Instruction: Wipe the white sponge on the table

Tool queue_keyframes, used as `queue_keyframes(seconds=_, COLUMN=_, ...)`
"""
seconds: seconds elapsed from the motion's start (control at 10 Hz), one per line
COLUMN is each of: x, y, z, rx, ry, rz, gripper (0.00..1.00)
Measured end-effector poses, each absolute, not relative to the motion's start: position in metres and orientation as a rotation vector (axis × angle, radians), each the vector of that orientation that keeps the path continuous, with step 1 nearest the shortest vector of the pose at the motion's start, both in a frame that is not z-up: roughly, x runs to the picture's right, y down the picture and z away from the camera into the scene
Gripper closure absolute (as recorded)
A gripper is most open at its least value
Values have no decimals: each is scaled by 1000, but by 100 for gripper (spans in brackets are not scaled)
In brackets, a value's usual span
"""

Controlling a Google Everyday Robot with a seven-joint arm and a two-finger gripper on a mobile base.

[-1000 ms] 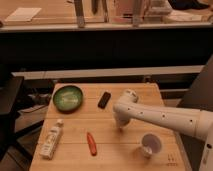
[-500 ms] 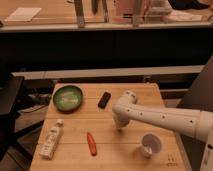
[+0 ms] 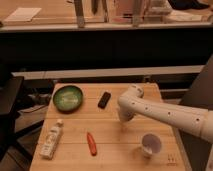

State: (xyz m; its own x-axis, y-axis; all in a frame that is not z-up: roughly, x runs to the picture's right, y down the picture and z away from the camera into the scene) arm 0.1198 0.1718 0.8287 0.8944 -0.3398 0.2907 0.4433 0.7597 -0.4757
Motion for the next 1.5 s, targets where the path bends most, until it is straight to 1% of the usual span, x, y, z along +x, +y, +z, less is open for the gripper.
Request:
queue_keyframes(seconds=0.1, x=132, y=164, z=830, rx=-564, ry=-183, rz=-413, gripper=38)
queue_keyframes(seconds=0.2, x=144, y=156, z=832, rx=-564, ry=-181, rz=-388, gripper=28)
queue_keyframes(seconds=0.3, x=158, y=148, z=836, rx=-564, ry=-189, rz=-358, gripper=21)
queue_keyframes(seconds=0.4, x=176, y=142, z=841, rx=-570, ry=-193, rz=-321, gripper=20)
queue_keyframes(seconds=0.6, x=190, y=132, z=852, rx=-572, ry=-209, rz=-276, gripper=20)
queue_keyframes(seconds=0.9, x=199, y=130, z=867, rx=-578, ry=-227, rz=-235, gripper=20)
queue_keyframes(seconds=1.2, x=200, y=140, z=890, rx=-615, ry=-235, rz=-220, gripper=20)
queue_keyframes(seconds=1.4, x=194, y=158, z=915, rx=-659, ry=-248, rz=-213, gripper=20)
queue_keyframes(seconds=1.5, x=192, y=163, z=920, rx=-668, ry=-251, rz=-210, gripper=20)
